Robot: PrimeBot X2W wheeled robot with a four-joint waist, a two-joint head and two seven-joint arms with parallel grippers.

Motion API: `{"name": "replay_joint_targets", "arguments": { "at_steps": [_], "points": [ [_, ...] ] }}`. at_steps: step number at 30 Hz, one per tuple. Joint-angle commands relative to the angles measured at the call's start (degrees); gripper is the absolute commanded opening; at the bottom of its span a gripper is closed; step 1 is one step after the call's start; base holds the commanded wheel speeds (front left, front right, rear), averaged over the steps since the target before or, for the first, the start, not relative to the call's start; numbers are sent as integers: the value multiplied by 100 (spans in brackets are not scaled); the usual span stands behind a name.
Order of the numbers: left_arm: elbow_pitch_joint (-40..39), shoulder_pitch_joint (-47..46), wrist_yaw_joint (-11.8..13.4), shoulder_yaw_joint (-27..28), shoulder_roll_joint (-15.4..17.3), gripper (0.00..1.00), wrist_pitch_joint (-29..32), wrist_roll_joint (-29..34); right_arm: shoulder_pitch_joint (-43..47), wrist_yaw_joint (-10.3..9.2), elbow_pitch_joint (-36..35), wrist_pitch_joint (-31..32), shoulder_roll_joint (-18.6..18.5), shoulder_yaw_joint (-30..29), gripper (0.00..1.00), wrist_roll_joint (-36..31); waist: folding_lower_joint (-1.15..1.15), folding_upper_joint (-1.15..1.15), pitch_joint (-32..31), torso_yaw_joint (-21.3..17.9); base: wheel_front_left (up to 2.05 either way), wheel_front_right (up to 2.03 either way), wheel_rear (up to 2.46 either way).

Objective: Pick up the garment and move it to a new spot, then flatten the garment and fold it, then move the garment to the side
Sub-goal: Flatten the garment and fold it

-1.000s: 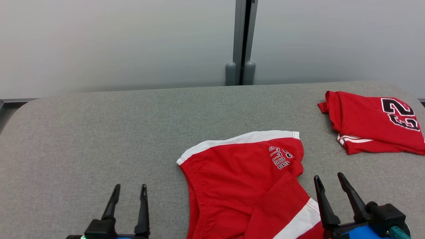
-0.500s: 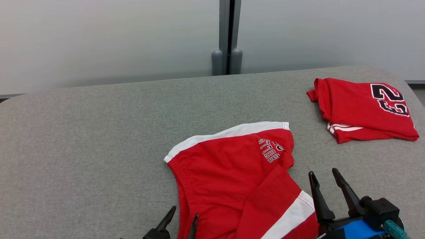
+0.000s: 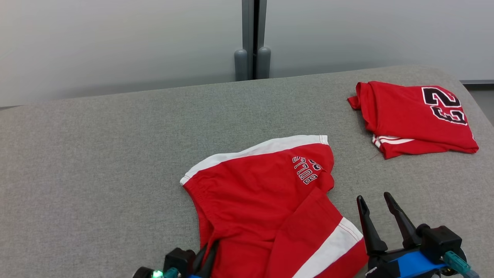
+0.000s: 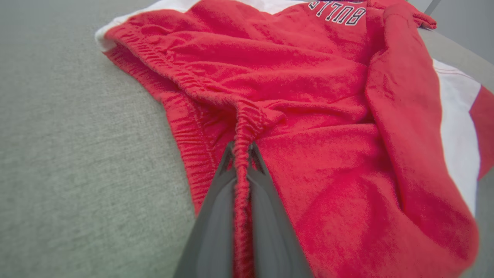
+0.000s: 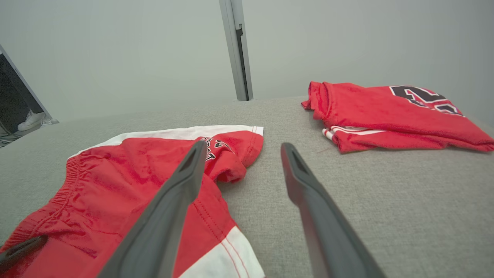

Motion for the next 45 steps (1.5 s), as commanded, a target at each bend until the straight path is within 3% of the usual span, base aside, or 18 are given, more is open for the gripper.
{"name": "replay_joint_targets", "arguments": {
  "at_steps": [1, 16, 21, 22, 23, 24, 36, 45],
  "points": [
    [-14, -139, 1, 135, 16, 0, -25, -49, -99, 1, 11, -17, -15, -18, 100, 17, -1, -2, 4, -1, 0, 0, 0],
    [-482, 123, 295, 1602, 432, 0, -25, -76, -14, 1, 224, -17, -15, -208, 100, -36, -1, -2, -65, 262, 0, 0, 0],
    [-509, 280, 275, 1780, 431, 0, -25, 9, -24, 1, 284, -17, -37, -212, 100, -31, -1, -2, -98, 324, 0, 0, 0],
    [-517, 295, 264, 1797, 418, 14, -25, 37, -21, 1, 309, -17, -43, -194, 100, -25, -1, -2, -111, 336, 0, 0, 0],
    [-575, 291, 254, 1812, 408, 79, -25, 74, -19, 1, 332, -17, -46, -192, 100, -18, -1, -2, -128, 352, 0, 0, 0],
    [-614, 315, 253, 1820, 389, 100, -25, 108, -15, 1, 349, -17, -45, -187, 100, -15, -1, -2, -149, 365, 0, 0, 0],
    [-2150, 824, 286, 2228, 88, 100, -25, 476, 105, 1, 538, -17, -58, -141, 100, 6, -1, -2, -437, 559, 0, 0, 0],
    [-2693, 1130, 337, 2488, 17, 100, -25, 637, 161, 2, 681, -17, -210, 280, 100, 82, -1, -2, -491, 714, 0, 0, 0]
  ]
}}
